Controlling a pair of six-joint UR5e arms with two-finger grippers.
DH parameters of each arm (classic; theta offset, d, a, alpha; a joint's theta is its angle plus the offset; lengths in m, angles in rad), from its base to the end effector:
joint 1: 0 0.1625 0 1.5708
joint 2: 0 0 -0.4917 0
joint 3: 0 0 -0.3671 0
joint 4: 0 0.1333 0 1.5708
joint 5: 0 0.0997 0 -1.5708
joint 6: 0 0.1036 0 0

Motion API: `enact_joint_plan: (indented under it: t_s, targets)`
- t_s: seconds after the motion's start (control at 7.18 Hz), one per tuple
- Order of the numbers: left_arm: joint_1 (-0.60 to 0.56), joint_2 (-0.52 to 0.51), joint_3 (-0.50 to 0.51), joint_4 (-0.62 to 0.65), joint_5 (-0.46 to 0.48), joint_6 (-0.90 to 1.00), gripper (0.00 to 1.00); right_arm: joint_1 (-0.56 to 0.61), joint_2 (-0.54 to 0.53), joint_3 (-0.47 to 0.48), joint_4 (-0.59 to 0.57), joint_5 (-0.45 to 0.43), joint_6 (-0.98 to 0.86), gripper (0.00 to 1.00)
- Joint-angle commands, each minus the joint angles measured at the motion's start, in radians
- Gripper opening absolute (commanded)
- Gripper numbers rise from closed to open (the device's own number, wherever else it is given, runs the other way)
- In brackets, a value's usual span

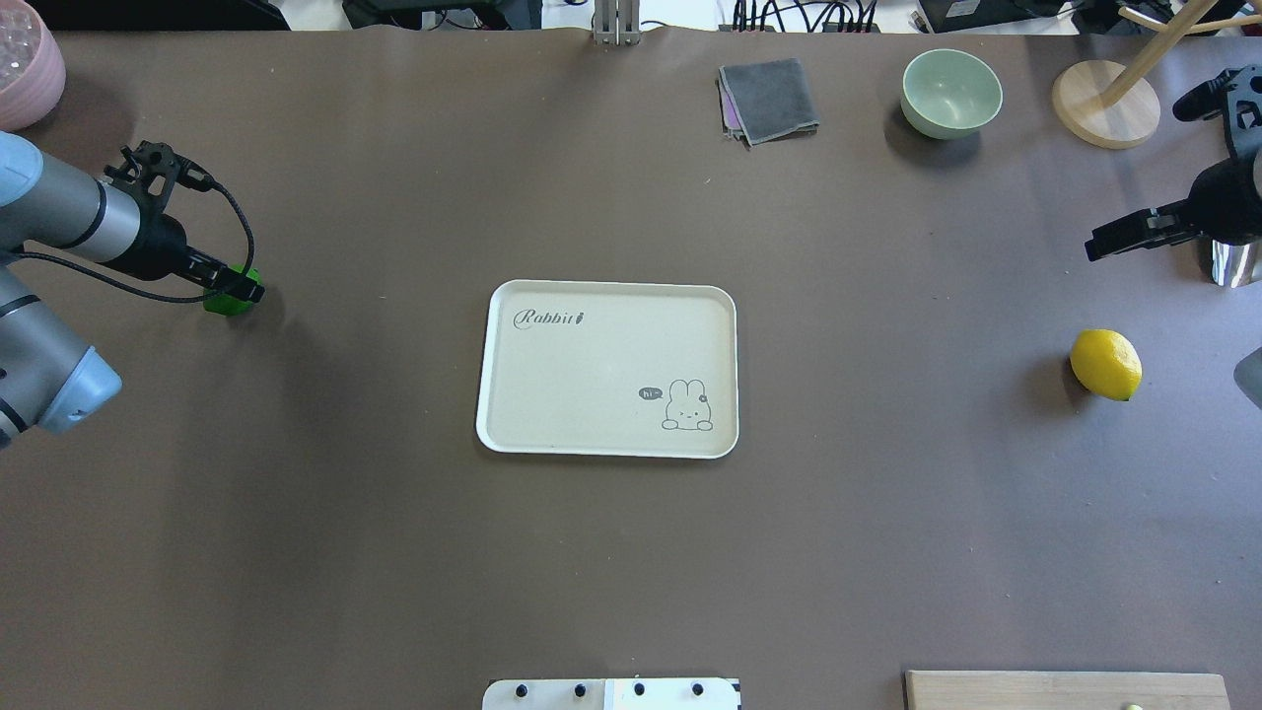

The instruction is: Place all lemons on tray

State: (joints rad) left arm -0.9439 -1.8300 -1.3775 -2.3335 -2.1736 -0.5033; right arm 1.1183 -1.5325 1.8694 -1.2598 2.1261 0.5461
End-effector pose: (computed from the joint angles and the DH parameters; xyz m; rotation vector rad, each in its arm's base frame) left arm 0.3049 -0.5480 0.5978 0.3753 0.9121 0.3630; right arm -0.1469 -0.4822 0.5425 0.2972 -0.7714 -0.0916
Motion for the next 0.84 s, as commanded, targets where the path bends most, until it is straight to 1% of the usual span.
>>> enact_joint_plan:
  t_s: [0.0, 0.14, 0.28, 0.42, 0.56, 0.7]
  targets:
    - [0.008, 0.002, -0.006, -0.012, 0.0, -0.001, 0.03, 0.0, 0.0, 0.001, 0.0, 0.0, 0.0, 1.0]
    - [0.007, -0.002, -0.035, -0.012, -0.003, -0.018, 0.0, 0.0, 0.0, 0.001, 0.0, 0.0, 0.0, 1.0]
    - [0.007, -0.018, -0.073, -0.012, -0.003, -0.091, 0.0, 0.0, 0.0, 0.002, 0.0, 0.0, 0.001, 1.0]
    - [0.01, -0.082, -0.075, -0.012, -0.003, -0.229, 0.0, 0.0, 0.0, 0.002, 0.0, 0.0, 0.002, 1.0]
    - [0.043, -0.145, -0.077, -0.02, 0.0, -0.364, 0.0, 0.0, 0.0, 0.001, 0.0, 0.0, 0.002, 1.0]
    - [0.1, -0.178, -0.078, -0.073, 0.053, -0.48, 0.0, 0.0, 0.0, 0.001, 0.0, 0.0, 0.002, 1.0]
